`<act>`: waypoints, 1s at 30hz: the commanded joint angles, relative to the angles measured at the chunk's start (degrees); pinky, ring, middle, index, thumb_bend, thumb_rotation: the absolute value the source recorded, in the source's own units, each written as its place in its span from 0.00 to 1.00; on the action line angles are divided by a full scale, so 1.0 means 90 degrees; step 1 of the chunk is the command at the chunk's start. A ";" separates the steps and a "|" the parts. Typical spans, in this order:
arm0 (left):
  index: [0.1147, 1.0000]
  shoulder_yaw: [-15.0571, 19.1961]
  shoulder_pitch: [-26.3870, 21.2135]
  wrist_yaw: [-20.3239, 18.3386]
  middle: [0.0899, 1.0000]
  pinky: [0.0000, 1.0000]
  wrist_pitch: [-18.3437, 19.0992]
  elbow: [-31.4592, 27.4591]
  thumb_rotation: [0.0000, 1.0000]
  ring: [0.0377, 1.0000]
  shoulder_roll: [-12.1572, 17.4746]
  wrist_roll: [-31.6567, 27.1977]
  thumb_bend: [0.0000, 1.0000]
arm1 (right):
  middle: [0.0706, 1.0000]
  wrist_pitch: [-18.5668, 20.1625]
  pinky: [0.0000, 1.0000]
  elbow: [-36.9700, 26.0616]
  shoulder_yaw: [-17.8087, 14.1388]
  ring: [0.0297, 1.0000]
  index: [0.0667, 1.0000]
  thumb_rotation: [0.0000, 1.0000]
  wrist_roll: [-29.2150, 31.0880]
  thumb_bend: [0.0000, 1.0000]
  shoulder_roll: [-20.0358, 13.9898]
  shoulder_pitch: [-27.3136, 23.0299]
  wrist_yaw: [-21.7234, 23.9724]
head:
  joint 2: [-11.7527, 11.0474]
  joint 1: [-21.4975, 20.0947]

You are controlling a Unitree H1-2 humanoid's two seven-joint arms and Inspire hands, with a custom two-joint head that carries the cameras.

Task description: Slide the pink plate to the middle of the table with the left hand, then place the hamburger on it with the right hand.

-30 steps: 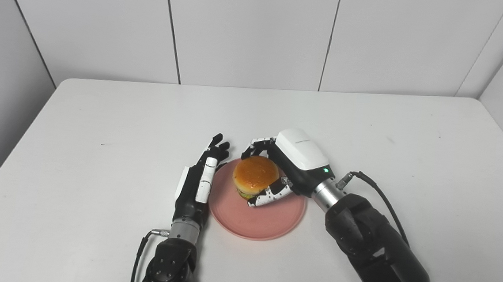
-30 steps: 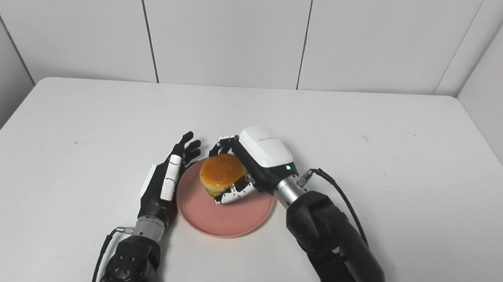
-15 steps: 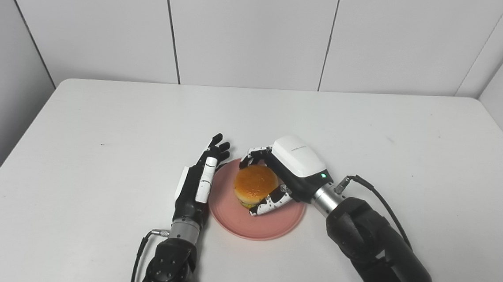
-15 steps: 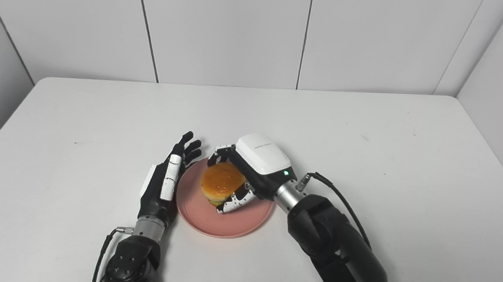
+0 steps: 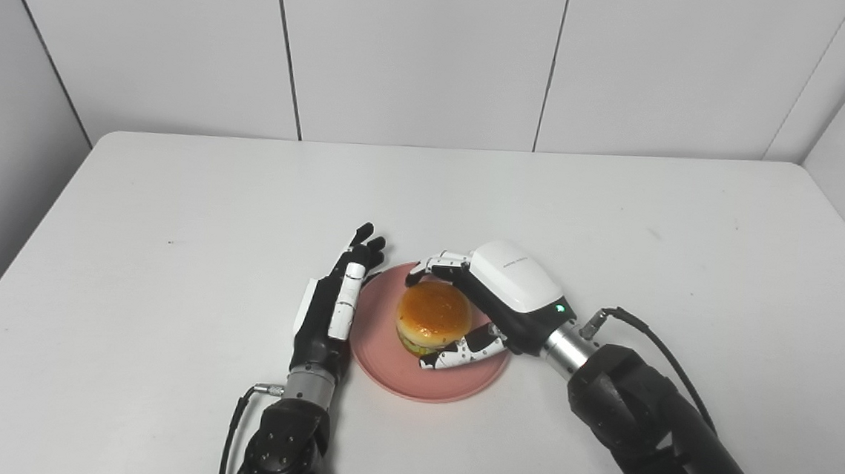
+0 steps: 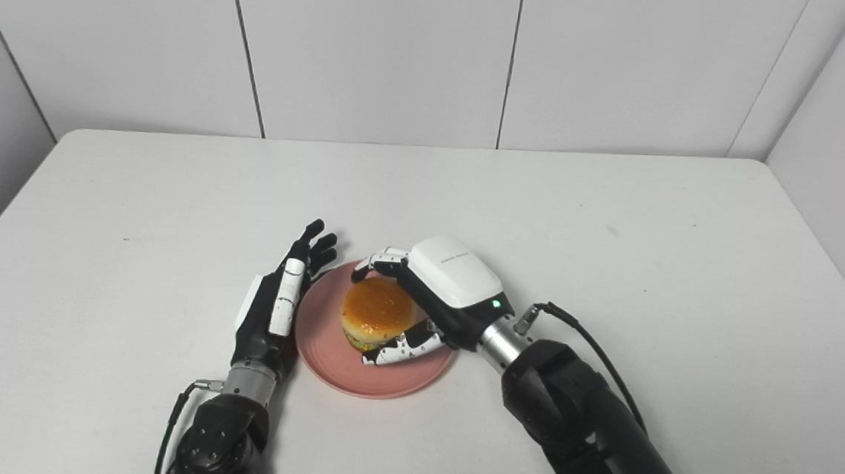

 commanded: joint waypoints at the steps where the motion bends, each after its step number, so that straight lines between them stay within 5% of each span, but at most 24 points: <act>1: 0.91 -0.0006 -0.0198 -0.0039 0.91 0.88 -0.0135 -0.0196 1.00 0.92 0.0010 -0.0018 0.75 | 0.76 -0.0242 0.68 -0.0211 -0.0082 0.74 0.76 0.44 0.0020 0.69 -0.0065 -0.0151 -0.0015 | 0.0012 0.0010; 4: 0.90 -0.0019 -0.0199 -0.0035 0.90 0.86 -0.0172 -0.0206 1.00 0.91 0.0012 -0.0003 0.73 | 0.81 -0.0237 0.78 -0.0259 -0.0059 0.80 0.80 0.49 -0.0066 0.69 -0.0126 -0.0161 0.0086 | 0.0020 0.0002; 18: 0.91 -0.0016 -0.0190 -0.0175 0.92 0.86 -0.0075 -0.0308 1.00 0.92 0.0030 -0.0139 0.73 | 0.96 -0.0225 0.93 -0.0382 -0.0098 0.95 0.89 0.46 -0.0173 0.74 -0.0157 -0.0100 0.0208 | 0.0052 -0.0043; 22: 0.91 -0.0017 -0.0176 -0.0105 0.91 0.87 -0.0156 -0.0262 1.00 0.91 0.0011 -0.0058 0.73 | 1.00 -0.0230 0.96 -0.0400 -0.0203 0.99 0.94 0.55 -0.0076 0.73 -0.0128 -0.0016 0.0083 | 0.0060 -0.0038; 30: 0.91 0.0004 -0.0246 -0.0006 0.91 0.91 -0.0279 -0.0112 1.00 0.92 0.0053 0.0090 0.77 | 1.00 0.0115 0.99 -0.0475 -0.0976 1.00 1.00 0.81 0.0903 0.75 0.0330 0.0476 -0.0100 | 0.0076 -0.0075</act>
